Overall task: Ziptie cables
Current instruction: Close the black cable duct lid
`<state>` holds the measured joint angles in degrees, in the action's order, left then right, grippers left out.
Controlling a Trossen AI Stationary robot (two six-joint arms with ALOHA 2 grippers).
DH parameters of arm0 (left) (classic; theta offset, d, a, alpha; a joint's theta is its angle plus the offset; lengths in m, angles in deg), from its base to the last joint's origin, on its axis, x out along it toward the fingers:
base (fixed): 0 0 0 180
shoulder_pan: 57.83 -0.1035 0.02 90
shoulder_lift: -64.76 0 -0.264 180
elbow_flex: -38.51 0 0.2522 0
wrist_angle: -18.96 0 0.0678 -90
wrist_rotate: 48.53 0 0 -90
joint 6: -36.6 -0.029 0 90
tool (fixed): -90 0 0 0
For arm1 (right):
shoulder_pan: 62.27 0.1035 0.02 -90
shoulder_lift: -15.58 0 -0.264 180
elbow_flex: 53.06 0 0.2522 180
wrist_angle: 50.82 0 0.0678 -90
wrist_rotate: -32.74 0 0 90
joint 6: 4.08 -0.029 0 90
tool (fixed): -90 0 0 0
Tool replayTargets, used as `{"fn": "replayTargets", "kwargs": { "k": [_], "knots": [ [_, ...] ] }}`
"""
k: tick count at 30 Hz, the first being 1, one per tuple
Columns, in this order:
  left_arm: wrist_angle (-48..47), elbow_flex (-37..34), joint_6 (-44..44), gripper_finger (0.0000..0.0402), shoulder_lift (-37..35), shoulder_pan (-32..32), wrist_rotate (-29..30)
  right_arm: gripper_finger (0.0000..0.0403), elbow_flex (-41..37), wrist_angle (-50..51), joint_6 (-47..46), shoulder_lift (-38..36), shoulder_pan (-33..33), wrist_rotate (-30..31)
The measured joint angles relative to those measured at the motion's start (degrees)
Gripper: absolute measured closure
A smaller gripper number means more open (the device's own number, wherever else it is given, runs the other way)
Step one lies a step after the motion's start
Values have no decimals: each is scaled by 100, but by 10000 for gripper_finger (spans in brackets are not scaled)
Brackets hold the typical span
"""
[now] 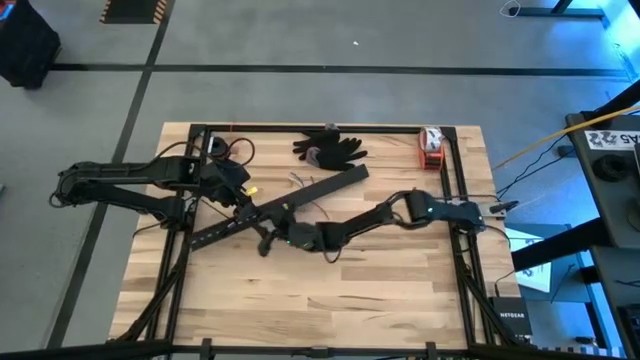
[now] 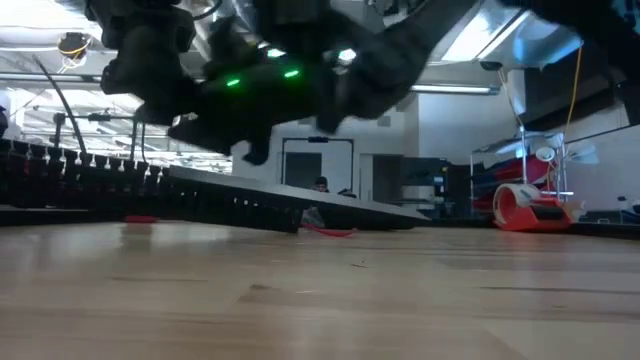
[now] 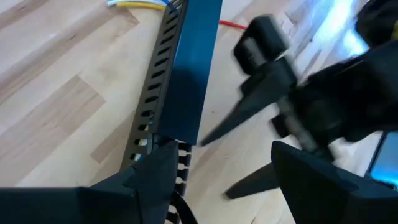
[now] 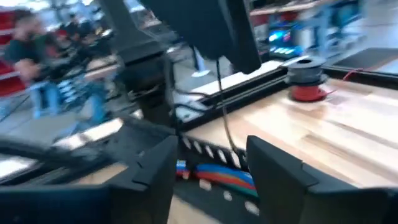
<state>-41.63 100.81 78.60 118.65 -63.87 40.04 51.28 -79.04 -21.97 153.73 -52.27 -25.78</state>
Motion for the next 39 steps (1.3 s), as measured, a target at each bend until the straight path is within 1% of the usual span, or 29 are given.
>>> {"fn": "replayTargets", "kwargs": {
  "k": [3,5,7,10,12,15,17,19,20,23,25,29,31,34,35,39],
  "knots": [
    [3,0,-40,151,0,0,15,208,946,121,67,575,55,551],
    [11,0,-56,151,0,0,16,209,1571,393,194,890,55,925],
    [9,0,-175,151,0,3,16,215,2135,643,400,1186,52,1172],
    [27,0,-302,151,2,0,20,227,2809,911,862,1523,16,1342],
    [72,0,-317,151,0,0,26,239,3076,1142,966,1573,9,1461],
    [74,0,-362,151,-1,4,48,277,3170,1272,979,1565,15,1748],
    [-15,0,-412,151,-6,4,37,322,3156,1296,1023,1578,46,1813],
    [-168,0,-434,151,-46,4,33,376,3155,1283,1155,1580,111,1813],
    [-273,2,-448,151,-91,4,31,388,3157,1242,1212,1580,144,1846],
    [-697,102,-560,151,-180,2,32,399,3160,1230,1052,1578,221,1941],
    [-970,216,-601,151,-203,4,31,401,3169,1428,610,1571,216,1766],
    [-1297,550,-580,151,-227,41,27,402,3167,2510,-457,1508,116,1596],
    [-1475,772,-540,151,-229,85,40,403,3068,3109,-833,1522,79,1614],
    [-1592,1089,-547,151,-258,140,31,403,2908,3870,-1293,1618,18,1276],
    [-1613,1167,-549,151,-265,157,33,403,2836,4017,-1427,1622,7,1265],
    [-1600,1300,-641,151,-267,187,73,403,2735,3887,-1449,1587,8,1249]
  ]
}}
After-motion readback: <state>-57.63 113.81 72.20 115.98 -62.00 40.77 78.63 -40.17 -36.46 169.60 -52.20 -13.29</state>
